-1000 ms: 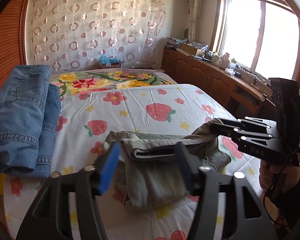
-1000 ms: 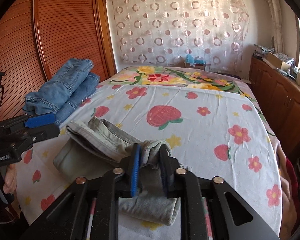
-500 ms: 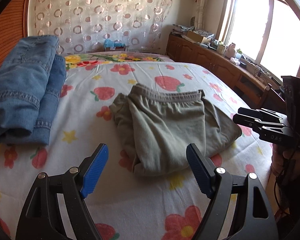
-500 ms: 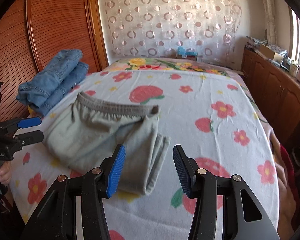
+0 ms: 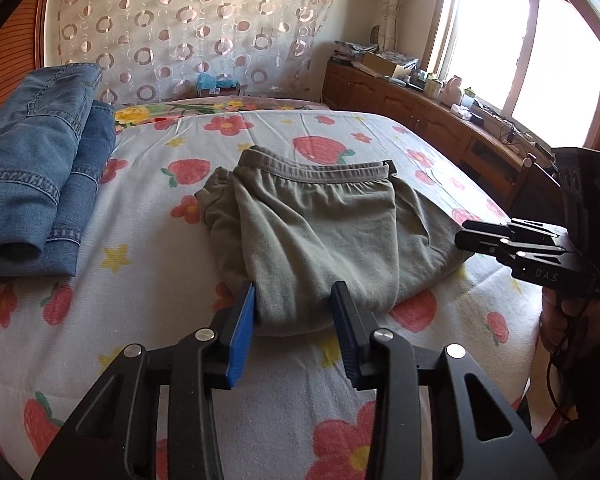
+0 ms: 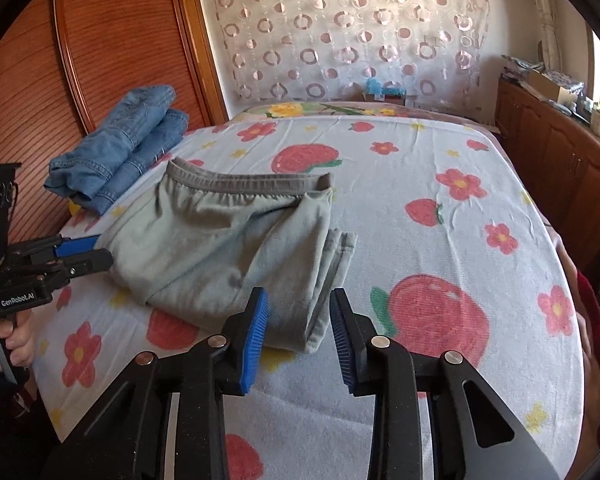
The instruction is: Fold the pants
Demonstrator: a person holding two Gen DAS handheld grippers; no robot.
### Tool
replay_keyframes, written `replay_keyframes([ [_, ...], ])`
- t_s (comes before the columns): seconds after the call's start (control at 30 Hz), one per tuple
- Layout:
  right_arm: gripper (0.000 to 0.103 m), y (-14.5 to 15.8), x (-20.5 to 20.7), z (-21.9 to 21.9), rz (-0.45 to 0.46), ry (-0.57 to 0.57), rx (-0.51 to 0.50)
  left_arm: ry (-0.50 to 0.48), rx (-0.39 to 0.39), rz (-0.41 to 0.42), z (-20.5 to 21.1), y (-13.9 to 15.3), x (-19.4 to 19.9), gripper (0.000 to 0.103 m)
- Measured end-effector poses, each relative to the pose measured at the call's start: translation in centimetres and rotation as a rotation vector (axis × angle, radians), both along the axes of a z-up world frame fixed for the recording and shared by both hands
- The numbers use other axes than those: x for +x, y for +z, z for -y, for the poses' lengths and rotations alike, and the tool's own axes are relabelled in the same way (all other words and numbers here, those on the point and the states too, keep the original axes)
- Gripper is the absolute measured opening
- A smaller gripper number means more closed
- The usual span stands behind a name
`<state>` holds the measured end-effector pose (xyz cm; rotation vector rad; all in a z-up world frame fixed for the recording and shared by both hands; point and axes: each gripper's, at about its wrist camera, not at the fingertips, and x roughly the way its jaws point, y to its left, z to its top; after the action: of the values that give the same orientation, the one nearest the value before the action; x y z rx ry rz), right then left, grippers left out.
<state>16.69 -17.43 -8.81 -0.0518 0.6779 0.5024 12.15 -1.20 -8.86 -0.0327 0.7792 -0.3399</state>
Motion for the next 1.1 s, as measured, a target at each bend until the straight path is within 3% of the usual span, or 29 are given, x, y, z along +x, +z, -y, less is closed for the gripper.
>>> replay_keyframes([
  [0.03,0.028,-0.2,0.1,0.0,-0.012,0.001,-0.006,-0.001,0.002,-0.001,0.0,0.0,0.0,0.039],
  [0.07,0.026,-0.2,0.1,-0.1,-0.02,0.003,-0.009,-0.002,0.003,-0.001,0.0,-0.1,0.1,0.031],
  [0.13,0.023,-0.3,0.1,-0.2,-0.024,0.009,-0.011,-0.001,0.007,-0.005,0.0,-0.2,0.2,0.025],
  [0.23,0.011,-0.5,0.2,-0.3,-0.03,0.025,-0.016,-0.002,0.015,0.007,0.0,-0.2,0.0,0.007],
  [0.27,0.006,-0.4,0.1,-0.3,-0.023,0.025,-0.024,0.009,0.008,0.028,-0.3,0.2,-0.2,0.007],
  [0.4,0.002,0.2,-0.5,0.1,0.028,-0.009,-0.011,0.071,-0.02,0.086,-1.7,2.0,-0.8,0.005],
  [0.63,0.002,1.0,-2.5,1.9,0.064,-0.039,0.041,0.06,-0.021,0.055,-1.8,1.4,-0.9,0.005],
  [1.1,0.002,1.9,-6.7,3.7,0.05,0.019,0.06,-0.002,-0.027,0.026,-1.5,1.5,-5.8,0.005],
])
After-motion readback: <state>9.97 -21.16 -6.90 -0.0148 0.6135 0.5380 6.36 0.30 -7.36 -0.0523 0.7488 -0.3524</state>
